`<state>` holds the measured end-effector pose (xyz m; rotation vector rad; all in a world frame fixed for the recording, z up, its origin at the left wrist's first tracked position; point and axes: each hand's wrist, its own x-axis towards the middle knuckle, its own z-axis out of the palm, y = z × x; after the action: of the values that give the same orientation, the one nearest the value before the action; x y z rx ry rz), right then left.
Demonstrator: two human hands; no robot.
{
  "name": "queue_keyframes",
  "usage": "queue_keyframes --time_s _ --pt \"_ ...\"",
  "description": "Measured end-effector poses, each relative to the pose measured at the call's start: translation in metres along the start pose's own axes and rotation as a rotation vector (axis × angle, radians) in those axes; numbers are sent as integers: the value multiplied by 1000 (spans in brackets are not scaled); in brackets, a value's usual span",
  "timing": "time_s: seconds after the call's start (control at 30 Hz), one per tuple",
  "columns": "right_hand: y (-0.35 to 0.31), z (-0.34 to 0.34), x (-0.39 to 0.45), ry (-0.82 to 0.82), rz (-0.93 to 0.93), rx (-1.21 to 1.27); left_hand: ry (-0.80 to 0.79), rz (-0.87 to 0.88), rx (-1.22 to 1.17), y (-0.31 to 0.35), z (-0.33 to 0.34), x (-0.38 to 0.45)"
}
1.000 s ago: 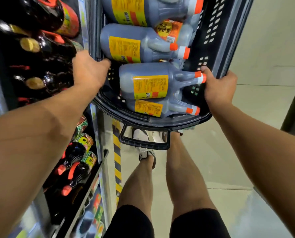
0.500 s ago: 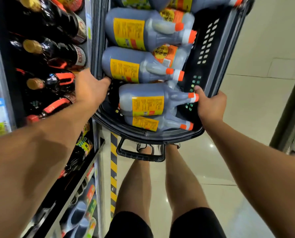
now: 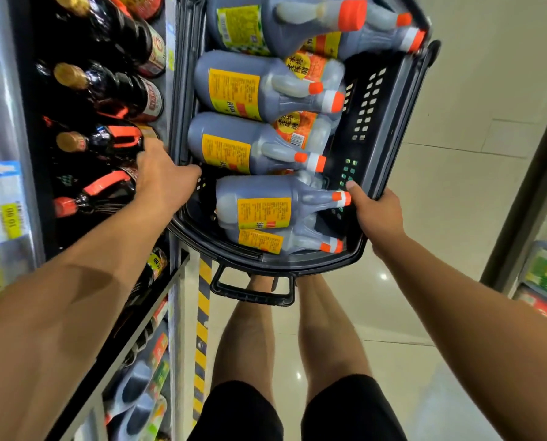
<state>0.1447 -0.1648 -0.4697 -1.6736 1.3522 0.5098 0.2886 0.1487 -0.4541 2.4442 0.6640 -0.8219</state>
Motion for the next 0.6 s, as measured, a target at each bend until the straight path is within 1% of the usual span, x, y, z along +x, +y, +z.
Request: queue_keyframes --time_s 0.03,0.07,0.1,0.13,0.17,0.23,0.27,0.3,0.33,0.4,0.47,0.53,0.6 --pt "2 -4 -5 -7 -6 -13 76 63 -51 6 -9 -10" --pt "5 -9 -13 25 -13 -40 142 153 -105 13 -18 -24" --pt "9 -13 -22 93 -21 -56 167 250 -140 22 -24 -41" --pt "14 -17 -35 176 -28 -48 135 344 -144 30 -27 -58" --pt "20 -21 -50 244 -33 -9 57 428 -112 37 -26 -73" --pt "31 -24 -81 292 18 109 -156 530 45 43 -12 -96" --pt "35 -23 -96 253 80 172 -239 561 175 44 -4 -101" --pt "39 -20 -110 178 166 244 -279 597 333 43 5 -105" --pt "39 -15 -123 80 251 320 -282 642 488 41 12 -108" --pt "34 -1 -140 -116 406 467 -242 707 697 37 22 -109" --pt "28 16 -145 -228 504 568 -196 732 811 40 27 -106" --pt "22 33 -141 -267 553 654 -197 740 884 44 28 -102" --pt "18 47 -132 -291 569 722 -228 749 897 47 27 -100"
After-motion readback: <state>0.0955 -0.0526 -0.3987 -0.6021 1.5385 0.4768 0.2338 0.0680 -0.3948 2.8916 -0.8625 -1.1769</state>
